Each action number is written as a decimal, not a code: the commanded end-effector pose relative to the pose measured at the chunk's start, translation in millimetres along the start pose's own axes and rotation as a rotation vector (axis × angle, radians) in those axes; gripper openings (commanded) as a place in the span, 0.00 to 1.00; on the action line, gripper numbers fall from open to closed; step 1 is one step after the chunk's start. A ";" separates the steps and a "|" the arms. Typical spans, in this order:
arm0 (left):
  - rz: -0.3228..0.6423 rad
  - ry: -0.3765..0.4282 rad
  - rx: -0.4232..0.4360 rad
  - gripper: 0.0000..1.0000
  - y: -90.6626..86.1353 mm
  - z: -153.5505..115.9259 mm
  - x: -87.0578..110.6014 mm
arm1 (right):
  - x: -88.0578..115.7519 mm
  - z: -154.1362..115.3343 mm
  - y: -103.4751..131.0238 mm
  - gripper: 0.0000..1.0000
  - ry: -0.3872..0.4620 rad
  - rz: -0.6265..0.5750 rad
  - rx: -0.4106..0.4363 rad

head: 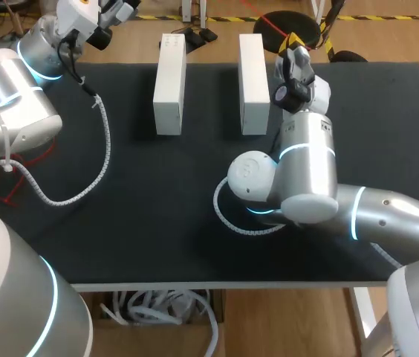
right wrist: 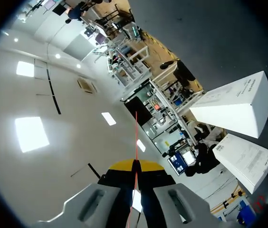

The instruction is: Grab the tape and strap the tape.

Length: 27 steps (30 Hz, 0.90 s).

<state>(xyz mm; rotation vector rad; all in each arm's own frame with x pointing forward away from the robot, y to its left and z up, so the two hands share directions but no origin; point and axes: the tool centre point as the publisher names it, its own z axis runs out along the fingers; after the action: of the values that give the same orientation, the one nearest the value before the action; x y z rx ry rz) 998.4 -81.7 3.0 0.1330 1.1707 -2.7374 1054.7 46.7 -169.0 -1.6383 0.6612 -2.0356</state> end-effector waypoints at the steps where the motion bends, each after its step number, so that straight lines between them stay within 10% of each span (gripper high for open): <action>1: 0.000 0.003 0.002 0.00 0.6 -0.8 -0.8 | -0.1 0.1 1.8 0.00 -0.001 -0.002 0.004; 27: -0.065 0.079 -0.061 0.00 -2.3 1.7 3.2 | -0.1 0.1 1.8 0.00 -0.001 -0.002 0.004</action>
<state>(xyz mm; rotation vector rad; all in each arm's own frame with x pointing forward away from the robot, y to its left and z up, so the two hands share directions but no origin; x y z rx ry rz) 987.6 -88.8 -0.6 0.1596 1.2389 -2.7642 1054.8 46.7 -168.9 -1.6382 0.6612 -2.0355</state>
